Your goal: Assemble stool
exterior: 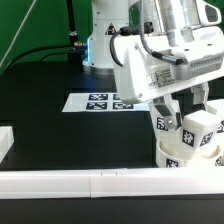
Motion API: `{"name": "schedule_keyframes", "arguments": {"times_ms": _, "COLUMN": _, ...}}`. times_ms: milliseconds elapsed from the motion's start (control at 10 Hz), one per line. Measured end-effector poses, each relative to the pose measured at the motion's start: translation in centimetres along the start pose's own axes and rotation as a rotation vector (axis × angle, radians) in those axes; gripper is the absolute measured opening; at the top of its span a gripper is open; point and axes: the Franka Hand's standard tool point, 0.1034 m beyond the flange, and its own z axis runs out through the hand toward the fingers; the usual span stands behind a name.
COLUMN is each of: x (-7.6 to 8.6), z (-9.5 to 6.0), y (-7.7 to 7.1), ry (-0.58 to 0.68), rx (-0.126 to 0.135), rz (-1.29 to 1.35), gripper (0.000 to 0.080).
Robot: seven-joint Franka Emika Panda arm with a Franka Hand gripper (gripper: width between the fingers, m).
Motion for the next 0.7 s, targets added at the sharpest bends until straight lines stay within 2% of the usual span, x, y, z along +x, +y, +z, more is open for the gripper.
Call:
{"name": "schedule_keyframes", "arguments": {"times_ms": 100, "x": -0.4, "z": -0.7, "y": -0.2, "ry": -0.014, "rx": -0.023, "rz": -0.157, "gripper": 0.0591}}
{"name": "schedule_keyframes", "arguments": {"times_ms": 200, "x": -1.1, "z": -1.3, "y": -0.1, "ry": -0.035, "rx": -0.052, "rz": -0.3, "gripper": 0.0637}}
{"name": "schedule_keyframes", "arguments": {"times_ms": 300, "x": -1.6, "z": -1.9, "y": 0.2, "ry": -0.053, "rx": -0.066, "rz": -0.386, "gripper": 0.0647}}
{"name": "schedule_keyframes", "arguments": {"times_ms": 400, "x": -1.7, "z": -2.1, "y": 0.2, "ry": -0.054, "rx": -0.057, "rz": -0.44, "gripper": 0.0647}}
{"name": "schedule_keyframes", "arguments": {"times_ms": 600, "x": -1.5, "z": -1.9, "y": 0.1, "ry": -0.053, "rx": -0.056, "rz": -0.583, "gripper": 0.0649}}
{"name": "schedule_keyframes", "arguments": {"times_ms": 700, "x": -1.6, "z": -2.0, "y": 0.6, "ry": -0.043, "rx": -0.096, "rz": -0.716, "gripper": 0.0649}}
